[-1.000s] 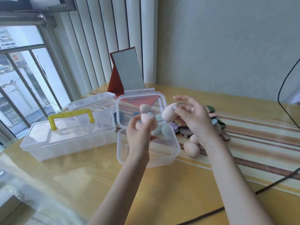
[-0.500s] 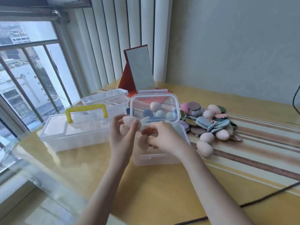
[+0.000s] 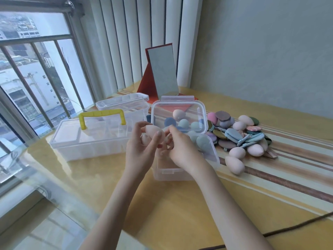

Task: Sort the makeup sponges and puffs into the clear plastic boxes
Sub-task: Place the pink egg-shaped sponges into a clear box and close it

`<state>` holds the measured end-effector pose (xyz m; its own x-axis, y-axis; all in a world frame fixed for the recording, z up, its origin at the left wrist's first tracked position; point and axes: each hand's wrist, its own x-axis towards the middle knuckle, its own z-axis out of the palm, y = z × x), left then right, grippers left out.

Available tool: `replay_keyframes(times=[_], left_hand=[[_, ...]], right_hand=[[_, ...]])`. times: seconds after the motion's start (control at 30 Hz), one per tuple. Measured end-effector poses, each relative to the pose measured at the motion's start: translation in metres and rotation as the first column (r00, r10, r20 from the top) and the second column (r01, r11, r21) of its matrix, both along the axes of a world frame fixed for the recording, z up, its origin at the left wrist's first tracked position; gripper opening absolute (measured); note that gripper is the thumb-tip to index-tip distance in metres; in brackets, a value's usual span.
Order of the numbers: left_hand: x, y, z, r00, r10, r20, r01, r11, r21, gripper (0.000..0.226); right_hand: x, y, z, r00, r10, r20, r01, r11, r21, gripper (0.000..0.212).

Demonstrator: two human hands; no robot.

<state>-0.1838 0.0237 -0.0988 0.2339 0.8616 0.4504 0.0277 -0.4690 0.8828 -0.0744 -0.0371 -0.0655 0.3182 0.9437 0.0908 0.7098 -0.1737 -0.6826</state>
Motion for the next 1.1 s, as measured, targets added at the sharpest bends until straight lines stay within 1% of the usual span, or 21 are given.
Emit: replay_keyframes(times=[0.03,0.1,0.13,0.2,0.27,0.33,0.4,0.43,0.5,0.53,0.57,0.63,0.7,0.77,0.8,0.93,1.03,1.1], left_hand=[[0.000,0.000,0.000,1.000,-0.010,-0.022,0.011,1.000,0.021,0.024],[-0.001,-0.002,0.002,0.998,-0.003,-0.057,0.007,0.998,0.060,0.028],[0.000,-0.003,0.003,0.997,0.008,-0.074,-0.002,0.997,0.075,0.030],[-0.001,-0.006,0.006,0.993,0.016,-0.113,-0.005,0.996,0.092,0.031],[-0.003,-0.006,0.006,0.986,0.006,-0.165,0.007,0.997,0.081,0.029],[-0.004,-0.004,0.007,0.973,-0.014,-0.231,0.033,0.996,0.078,0.028],[-0.006,-0.003,0.010,0.945,-0.025,-0.326,0.061,0.993,0.103,0.030],[-0.006,-0.003,0.012,0.927,-0.020,-0.375,0.073,0.989,0.128,0.032],[-0.006,-0.004,0.015,0.894,-0.006,-0.449,0.091,0.982,0.168,0.033],[-0.005,-0.004,0.016,0.882,0.001,-0.471,0.094,0.979,0.178,0.033],[-0.005,-0.004,0.017,0.874,0.010,-0.486,0.092,0.979,0.184,0.032],[-0.005,-0.004,0.017,0.866,0.018,-0.499,0.085,0.980,0.181,0.030],[-0.005,-0.005,0.017,0.860,0.011,-0.510,0.091,0.981,0.173,0.029],[-0.004,-0.005,0.018,0.848,0.009,-0.531,0.097,0.980,0.172,0.028],[-0.004,-0.005,0.019,0.842,0.011,-0.539,0.096,0.981,0.169,0.028],[-0.006,-0.004,0.020,0.816,0.002,-0.578,0.123,0.977,0.177,0.033],[-0.009,-0.002,0.021,0.788,-0.058,-0.613,0.184,0.972,0.145,0.051],[-0.011,0.002,0.021,0.765,-0.085,-0.639,0.221,0.966,0.136,0.053]], right_hand=[[-0.001,0.001,-0.001,0.998,0.005,0.059,-0.005,1.000,-0.008,0.026],[-0.004,0.003,-0.002,0.982,0.011,0.187,-0.007,1.000,-0.023,0.026],[-0.005,0.003,-0.002,0.979,0.016,0.202,-0.010,1.000,-0.030,0.024],[-0.005,0.004,-0.001,0.985,0.041,0.169,-0.033,0.998,-0.047,0.023],[-0.002,0.004,-0.001,0.992,0.055,0.112,-0.052,0.998,-0.023,0.024],[0.003,0.005,-0.002,0.999,0.046,-0.015,-0.046,0.999,0.008,0.025],[0.010,0.004,-0.004,0.975,0.039,-0.217,-0.039,0.999,0.003,0.027],[0.013,0.002,-0.004,0.944,0.044,-0.327,-0.048,0.999,-0.004,0.029],[0.021,-0.002,-0.001,0.851,0.073,-0.521,-0.091,0.996,-0.008,0.037],[0.024,-0.005,0.001,0.814,0.106,-0.571,-0.134,0.991,-0.007,0.042],[0.027,-0.007,0.004,0.796,0.140,-0.589,-0.179,0.984,-0.008,0.045],[0.033,-0.012,0.007,0.815,0.193,-0.546,-0.238,0.971,-0.013,0.048],[0.036,-0.015,0.006,0.827,0.235,-0.512,-0.262,0.965,0.019,0.050],[0.035,-0.016,0.004,0.817,0.254,-0.518,-0.259,0.964,0.064,0.052],[0.034,-0.015,0.003,0.826,0.257,-0.501,-0.249,0.965,0.084,0.052],[0.033,-0.010,0.000,0.884,0.218,-0.415,-0.187,0.976,0.115,0.047],[0.035,-0.009,-0.002,0.902,0.176,-0.394,-0.148,0.984,0.099,0.032],[0.037,-0.011,-0.002,0.906,0.146,-0.397,-0.117,0.989,0.096,0.031]])
